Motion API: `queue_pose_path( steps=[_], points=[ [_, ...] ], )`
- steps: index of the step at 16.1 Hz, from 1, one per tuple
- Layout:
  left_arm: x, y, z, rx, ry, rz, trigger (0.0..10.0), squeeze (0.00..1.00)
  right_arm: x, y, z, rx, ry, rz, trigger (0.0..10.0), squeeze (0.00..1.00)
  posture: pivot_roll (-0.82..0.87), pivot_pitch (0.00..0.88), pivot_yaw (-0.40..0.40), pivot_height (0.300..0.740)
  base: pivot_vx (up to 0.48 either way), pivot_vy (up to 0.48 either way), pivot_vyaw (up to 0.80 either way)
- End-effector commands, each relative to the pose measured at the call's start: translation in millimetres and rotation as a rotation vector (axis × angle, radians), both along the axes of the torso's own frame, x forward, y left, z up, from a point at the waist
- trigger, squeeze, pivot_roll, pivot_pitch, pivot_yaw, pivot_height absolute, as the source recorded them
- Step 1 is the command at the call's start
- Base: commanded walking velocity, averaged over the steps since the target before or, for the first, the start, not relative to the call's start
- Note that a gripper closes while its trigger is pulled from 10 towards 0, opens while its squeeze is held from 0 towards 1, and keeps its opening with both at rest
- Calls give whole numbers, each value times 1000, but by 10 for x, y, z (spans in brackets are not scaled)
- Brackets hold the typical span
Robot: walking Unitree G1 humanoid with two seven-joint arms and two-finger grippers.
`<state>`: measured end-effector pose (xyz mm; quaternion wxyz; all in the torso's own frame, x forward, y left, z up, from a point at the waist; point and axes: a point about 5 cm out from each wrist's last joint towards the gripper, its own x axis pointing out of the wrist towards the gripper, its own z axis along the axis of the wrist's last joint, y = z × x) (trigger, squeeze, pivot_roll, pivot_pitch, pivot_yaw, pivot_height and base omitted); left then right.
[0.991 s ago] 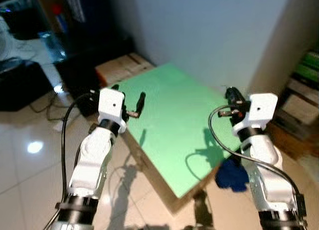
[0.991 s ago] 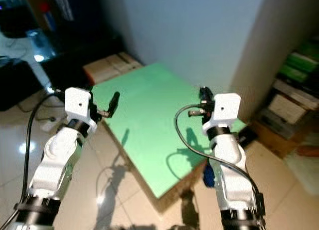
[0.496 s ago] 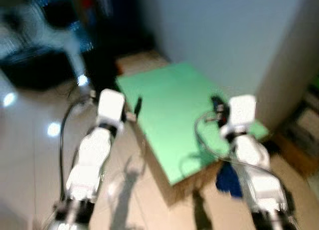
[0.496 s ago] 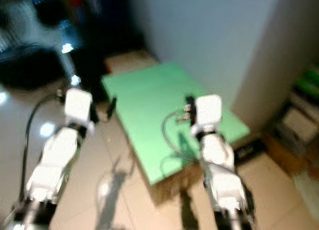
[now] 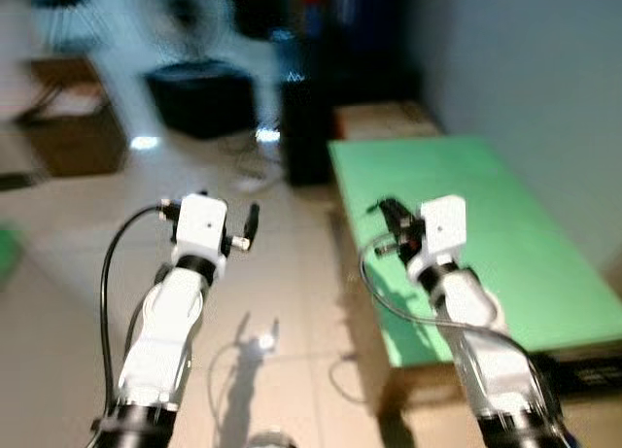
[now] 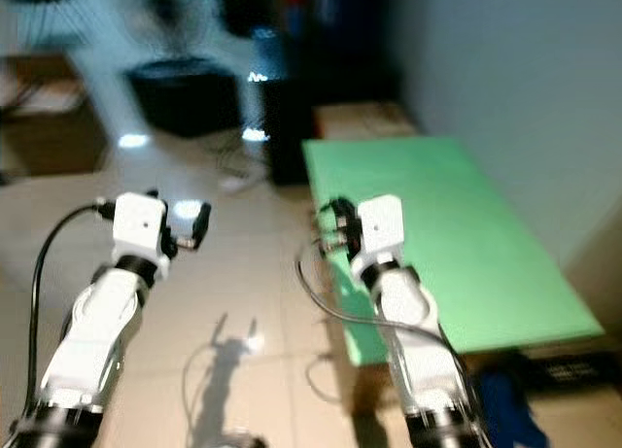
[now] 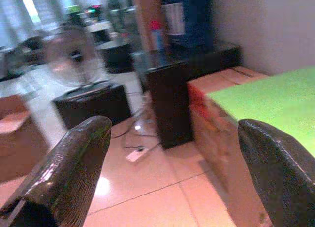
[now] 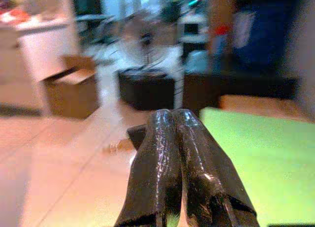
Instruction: Hang keys on a hook
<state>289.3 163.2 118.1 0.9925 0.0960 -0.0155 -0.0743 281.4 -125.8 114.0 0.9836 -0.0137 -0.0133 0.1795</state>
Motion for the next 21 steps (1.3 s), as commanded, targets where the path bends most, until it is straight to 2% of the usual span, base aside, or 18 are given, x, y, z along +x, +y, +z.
queue_pose_path(
  steps=[1,2,5,7,8,11,14,17,21],
  points=[
    [-13,26,19,-4,-5,5,10000,0,-6,-11,-7,2,1,12,10000,0,-56,0,29,740,0,0,800],
    [-57,19,-14,-12,-6,-16,10000,0,-28,-48,-4,-3,-1,18,10000,0,-70,0,25,740,0,0,800],
    [-52,4,-65,-12,18,-15,10000,0,-28,-125,-15,-4,4,7,10000,0,-73,0,9,740,0,0,800],
    [-4,-40,21,-31,-10,-18,10000,0,-29,-152,-40,-11,14,5,10000,0,-66,0,-5,740,0,0,800],
    [10,-51,64,-39,-18,-14,10000,0,-30,-152,-34,-8,13,6,10000,0,-65,0,-6,740,0,0,800],
    [-22,-19,29,-14,-2,13,10000,0,-5,-146,1,-3,5,13,10000,0,-56,0,-15,740,0,0,800],
    [15,-2,79,-1,-35,28,10000,0,21,-137,32,-3,-1,24,10000,0,-70,0,-7,740,0,0,800],
    [30,-44,69,-30,-23,18,10000,0,-25,-156,-10,1,10,-4,10000,0,-83,0,-1,740,0,0,800],
    [32,-35,16,-8,-8,30,10000,0,-57,-165,-39,14,32,-1,10000,0,-96,0,6,740,0,0,800]
  ],
)
